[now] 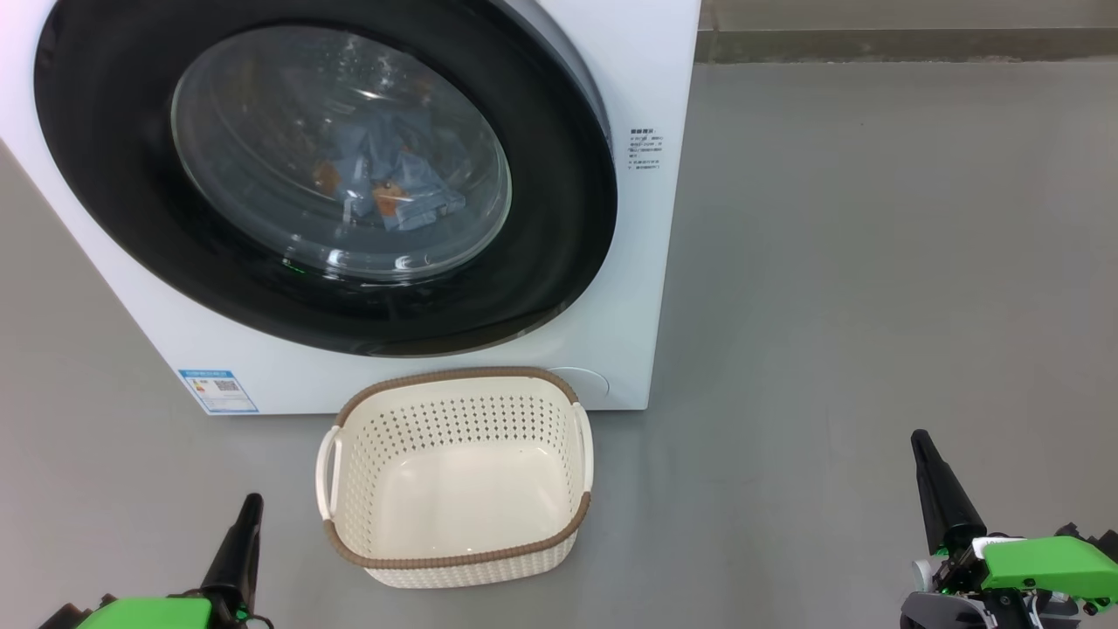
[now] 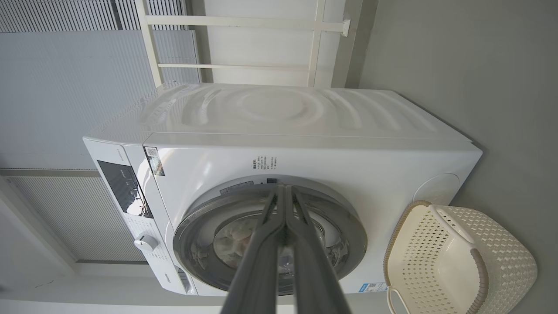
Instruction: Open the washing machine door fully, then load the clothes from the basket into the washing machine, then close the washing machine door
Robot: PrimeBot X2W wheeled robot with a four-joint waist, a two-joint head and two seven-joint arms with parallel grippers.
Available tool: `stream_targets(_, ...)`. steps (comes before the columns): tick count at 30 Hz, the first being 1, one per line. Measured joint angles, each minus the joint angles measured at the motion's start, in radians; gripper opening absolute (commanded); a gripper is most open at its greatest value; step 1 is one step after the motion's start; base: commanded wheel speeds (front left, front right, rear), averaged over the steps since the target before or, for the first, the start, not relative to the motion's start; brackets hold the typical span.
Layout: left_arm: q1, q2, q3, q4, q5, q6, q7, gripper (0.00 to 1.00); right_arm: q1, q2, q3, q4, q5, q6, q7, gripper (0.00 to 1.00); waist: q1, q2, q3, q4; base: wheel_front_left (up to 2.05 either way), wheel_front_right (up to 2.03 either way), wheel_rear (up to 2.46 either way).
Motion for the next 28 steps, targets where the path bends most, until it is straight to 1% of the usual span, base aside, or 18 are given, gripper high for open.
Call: stream_targets(28, 0.0, 0.0, 0.0, 0.0, 0.0, 0.0, 0.0, 0.0, 0.0, 0.0, 0.0, 0.0, 0.0, 0.0, 0.0, 0.0, 0.0001, 0.0, 0.0, 0.0, 0.0, 0.0, 0.0)
